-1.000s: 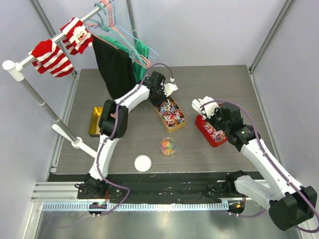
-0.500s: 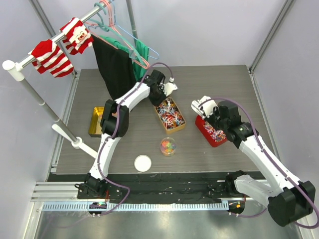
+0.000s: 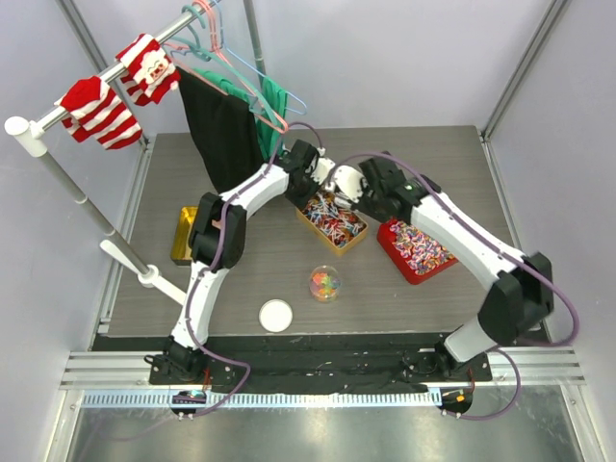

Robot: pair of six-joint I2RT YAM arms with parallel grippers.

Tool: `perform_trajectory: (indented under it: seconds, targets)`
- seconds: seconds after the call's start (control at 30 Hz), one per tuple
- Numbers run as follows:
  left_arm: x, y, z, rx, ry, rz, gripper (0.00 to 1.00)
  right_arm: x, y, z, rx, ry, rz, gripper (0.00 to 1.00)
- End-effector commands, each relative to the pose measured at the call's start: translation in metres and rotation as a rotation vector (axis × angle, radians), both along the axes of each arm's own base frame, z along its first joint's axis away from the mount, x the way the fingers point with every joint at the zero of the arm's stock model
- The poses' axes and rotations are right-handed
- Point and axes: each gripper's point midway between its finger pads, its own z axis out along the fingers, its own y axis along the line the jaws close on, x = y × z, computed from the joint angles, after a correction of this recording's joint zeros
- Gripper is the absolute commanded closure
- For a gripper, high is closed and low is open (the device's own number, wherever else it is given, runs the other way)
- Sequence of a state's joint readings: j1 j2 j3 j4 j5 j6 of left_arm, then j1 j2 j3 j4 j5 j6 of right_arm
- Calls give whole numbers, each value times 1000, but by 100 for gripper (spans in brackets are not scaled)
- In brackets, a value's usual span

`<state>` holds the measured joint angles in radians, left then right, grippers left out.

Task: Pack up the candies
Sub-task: Adjust the storage box at the center of the board.

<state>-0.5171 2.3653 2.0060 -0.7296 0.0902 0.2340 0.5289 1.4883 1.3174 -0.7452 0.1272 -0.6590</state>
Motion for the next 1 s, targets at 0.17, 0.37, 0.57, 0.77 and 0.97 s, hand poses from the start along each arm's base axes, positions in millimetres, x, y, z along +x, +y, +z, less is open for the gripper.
perform_trajectory:
  seconds: [0.17,0.37,0.57,0.77,0.97]
  targets:
    - [5,-16,41,-201,-82,140,100,15,-1,-12,-284,146,46,99]
    - [7,-18,45,-235,-92,174,100,19,-11,-19,-406,200,66,99]
    - [11,-20,53,-281,-133,221,100,19,-11,-19,-501,249,91,99]
    - [17,-20,59,-307,-151,274,100,13,-4,-21,-652,296,143,99]
    - [19,-17,66,-310,-183,306,100,28,0,-19,-787,300,146,99]
